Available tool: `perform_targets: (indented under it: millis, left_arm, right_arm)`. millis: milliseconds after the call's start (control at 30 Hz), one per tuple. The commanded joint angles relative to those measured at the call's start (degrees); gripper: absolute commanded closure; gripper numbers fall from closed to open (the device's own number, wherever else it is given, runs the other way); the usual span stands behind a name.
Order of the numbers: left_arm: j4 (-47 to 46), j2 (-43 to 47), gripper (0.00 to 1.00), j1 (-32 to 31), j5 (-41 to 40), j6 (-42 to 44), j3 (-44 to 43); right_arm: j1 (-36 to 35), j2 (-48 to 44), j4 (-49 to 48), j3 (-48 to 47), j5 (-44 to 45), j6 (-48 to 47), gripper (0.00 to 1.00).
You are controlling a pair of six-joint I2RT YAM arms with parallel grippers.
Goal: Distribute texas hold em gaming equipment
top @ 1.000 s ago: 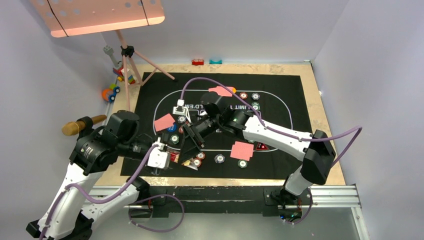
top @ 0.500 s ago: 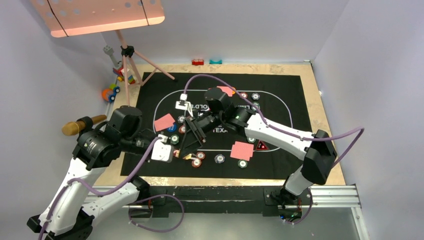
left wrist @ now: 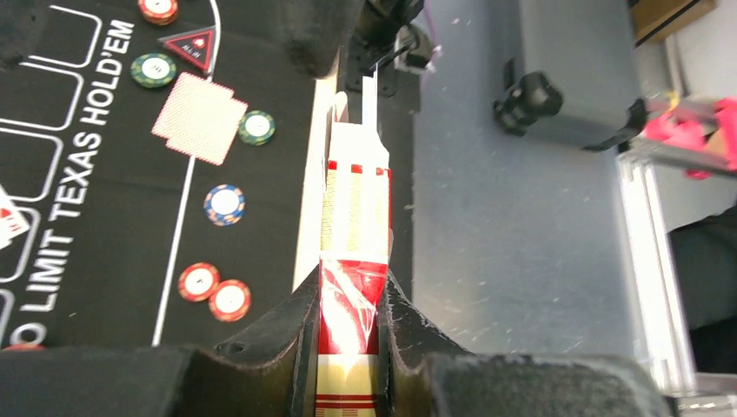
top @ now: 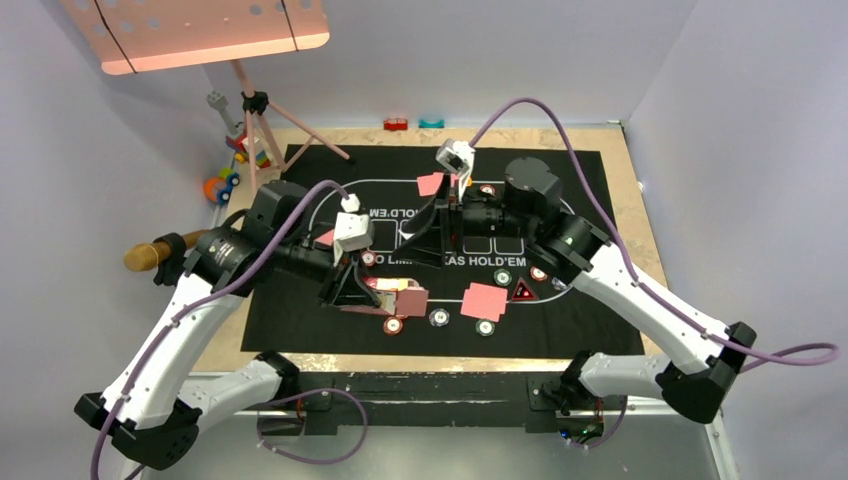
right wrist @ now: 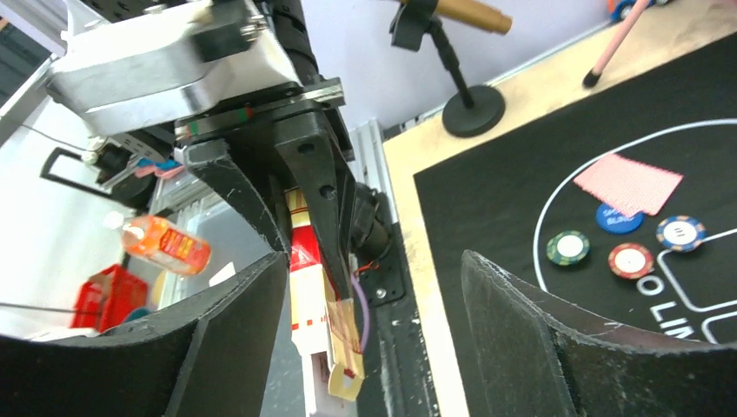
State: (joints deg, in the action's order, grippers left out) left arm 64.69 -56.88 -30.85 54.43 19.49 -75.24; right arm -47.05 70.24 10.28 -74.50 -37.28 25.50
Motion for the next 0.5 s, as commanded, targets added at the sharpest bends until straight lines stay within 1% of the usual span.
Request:
perform_targets:
  millis: [0,67,200,333,400,467]
  left_arm:
    - [-8.14,-0.30,1.00,0.44,8.35,-12.46,-0.76]
    - [-11.47,-0.24,1.00,0.72,9.33,-16.20,-0.42]
    - [-18.39,-0.53,1.00,2.72,10.83,-25.10,0.54]
    - [-23.42,-1.05,1.00,4.78,10.76,-32.48,1.27]
    - [-25.13,-1.29,1.00,5.83,11.09,-35.11,1.74]
    - [-25.86,-1.23,1.00,6.45,11.13,-35.96,2.09]
  right_arm:
    - [0.24,-2.51,-2.37,2.98,4.56,-3.94,0.22]
    - [0.29,-3.15,-4.74,5.63,2.40,-2.17,0.22]
    - [0.29,-5.49,-9.86,9.57,1.44,1.44,0.22]
    - [0.29,-6.68,-16.07,12.52,-0.44,6.51,0.25]
    - [0.32,-6.82,-18.23,13.18,-0.68,8.43,0.25]
    - [1.14,-7.18,-17.21,12.84,0.49,8.51,0.26]
